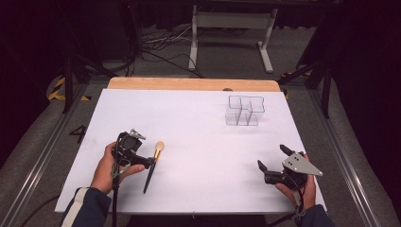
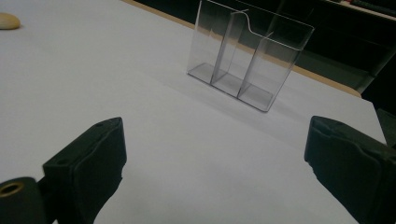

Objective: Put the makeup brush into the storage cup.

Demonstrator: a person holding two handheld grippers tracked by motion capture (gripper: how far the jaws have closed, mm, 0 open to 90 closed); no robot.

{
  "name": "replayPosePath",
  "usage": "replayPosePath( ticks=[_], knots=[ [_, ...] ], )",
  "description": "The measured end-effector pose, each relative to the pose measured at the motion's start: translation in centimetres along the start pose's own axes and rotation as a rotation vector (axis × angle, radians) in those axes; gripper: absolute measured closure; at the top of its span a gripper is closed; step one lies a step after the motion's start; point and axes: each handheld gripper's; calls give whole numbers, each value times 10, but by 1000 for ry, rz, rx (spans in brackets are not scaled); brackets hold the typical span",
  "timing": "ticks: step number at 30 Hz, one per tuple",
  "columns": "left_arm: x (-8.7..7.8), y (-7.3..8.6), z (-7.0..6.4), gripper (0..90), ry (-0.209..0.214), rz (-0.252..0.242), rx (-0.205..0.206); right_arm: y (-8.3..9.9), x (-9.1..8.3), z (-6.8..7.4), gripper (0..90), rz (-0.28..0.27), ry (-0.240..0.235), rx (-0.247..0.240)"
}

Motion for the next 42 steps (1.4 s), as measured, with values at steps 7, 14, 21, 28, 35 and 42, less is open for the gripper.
replayPosePath(
  ticks=[7,14,21,28,35,42],
  knots=[
    [25,-14,0,247,-19,89,-7,1,1,0,64,12,-5,1],
    [36,-20,4,281,-58,152,18,3,4,1,64,33,-6,-15],
    [31,-24,0,647,-11,205,109,5,6,3,65,59,-15,-32],
    [30,-23,-2,776,8,207,175,6,8,5,69,74,-24,-49],
    [30,-22,-4,779,6,196,204,6,9,5,71,81,-15,-55],
    [17,-22,1,779,35,43,188,6,9,4,72,79,-12,-48]
  ],
)
Point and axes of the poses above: each handheld gripper's, and its own axes: x roughly forward along the jaws, y roughly out of its underside, z roughly to its left, and after that the axes turned 8 degrees about -z, right-handed
